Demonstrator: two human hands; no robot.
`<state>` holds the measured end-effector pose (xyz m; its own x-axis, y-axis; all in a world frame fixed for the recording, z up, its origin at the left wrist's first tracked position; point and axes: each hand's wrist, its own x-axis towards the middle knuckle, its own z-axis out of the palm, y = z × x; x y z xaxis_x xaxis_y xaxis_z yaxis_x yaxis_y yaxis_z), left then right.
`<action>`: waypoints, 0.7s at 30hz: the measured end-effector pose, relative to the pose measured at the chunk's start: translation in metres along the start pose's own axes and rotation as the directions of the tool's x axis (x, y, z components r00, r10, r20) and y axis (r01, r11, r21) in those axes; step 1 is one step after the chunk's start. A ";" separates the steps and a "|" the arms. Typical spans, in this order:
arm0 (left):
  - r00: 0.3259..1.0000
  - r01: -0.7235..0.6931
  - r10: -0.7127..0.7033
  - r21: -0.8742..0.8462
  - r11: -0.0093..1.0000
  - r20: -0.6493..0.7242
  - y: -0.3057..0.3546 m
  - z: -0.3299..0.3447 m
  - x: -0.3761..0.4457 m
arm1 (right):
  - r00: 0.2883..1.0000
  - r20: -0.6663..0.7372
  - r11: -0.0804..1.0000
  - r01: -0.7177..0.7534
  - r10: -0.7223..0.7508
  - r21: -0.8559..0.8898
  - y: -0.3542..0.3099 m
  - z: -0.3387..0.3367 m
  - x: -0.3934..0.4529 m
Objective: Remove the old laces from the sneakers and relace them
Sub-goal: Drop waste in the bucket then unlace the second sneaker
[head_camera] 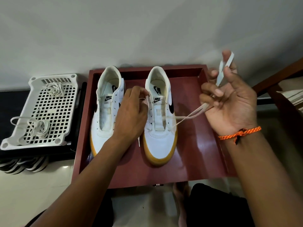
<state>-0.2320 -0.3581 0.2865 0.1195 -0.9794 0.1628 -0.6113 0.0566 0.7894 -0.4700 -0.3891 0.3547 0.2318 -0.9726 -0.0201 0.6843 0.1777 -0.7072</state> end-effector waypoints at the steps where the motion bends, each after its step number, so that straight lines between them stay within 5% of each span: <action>1: 1.000 -0.005 0.005 0.002 1.000 0.007 0.001 -0.001 0.000 | 1.000 0.008 1.000 -0.017 0.017 0.026 -0.001 -0.003 0.000; 6: 0.997 -0.045 0.039 0.085 0.995 0.066 0.003 -0.008 -0.001 | 1.000 -0.008 0.996 -0.029 0.029 0.087 -0.005 -0.011 0.000; 9: 0.995 -0.055 0.046 0.105 0.993 0.087 0.003 -0.009 -0.003 | 0.956 -0.293 0.902 -0.151 0.029 -0.404 0.010 -0.011 0.005; 12: 0.991 -0.119 0.110 0.124 0.985 0.078 0.008 -0.008 -0.004 | 0.917 -0.397 0.332 -0.382 0.023 -0.862 0.040 -0.020 0.001; 14: 0.984 -0.169 0.158 0.138 0.976 0.086 0.010 -0.007 -0.006 | 0.917 -0.379 -0.066 -0.374 0.121 -0.925 0.052 -0.024 -0.008; 16: 0.973 -0.218 0.194 0.238 0.946 0.123 0.012 -0.005 -0.010 | 0.943 -0.320 -0.258 -0.288 0.090 -0.922 0.055 -0.024 -0.011; 18: 0.957 -0.276 0.215 0.375 0.885 0.196 0.014 -0.002 -0.014 | 0.983 -0.175 -0.241 -0.156 0.058 -0.958 0.052 -0.018 -0.009; 21: 0.932 -0.318 0.188 0.447 0.836 0.311 0.022 -0.003 -0.018 | 0.976 0.008 0.009 0.006 0.216 -1.000 0.050 -0.010 -0.010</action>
<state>-0.2455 -0.3389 0.3026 -0.2471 -0.9620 0.1161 -0.8987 0.2723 0.3438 -0.4444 -0.3717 0.3125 0.3793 -0.9101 -0.1670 -0.6835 -0.1540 -0.7135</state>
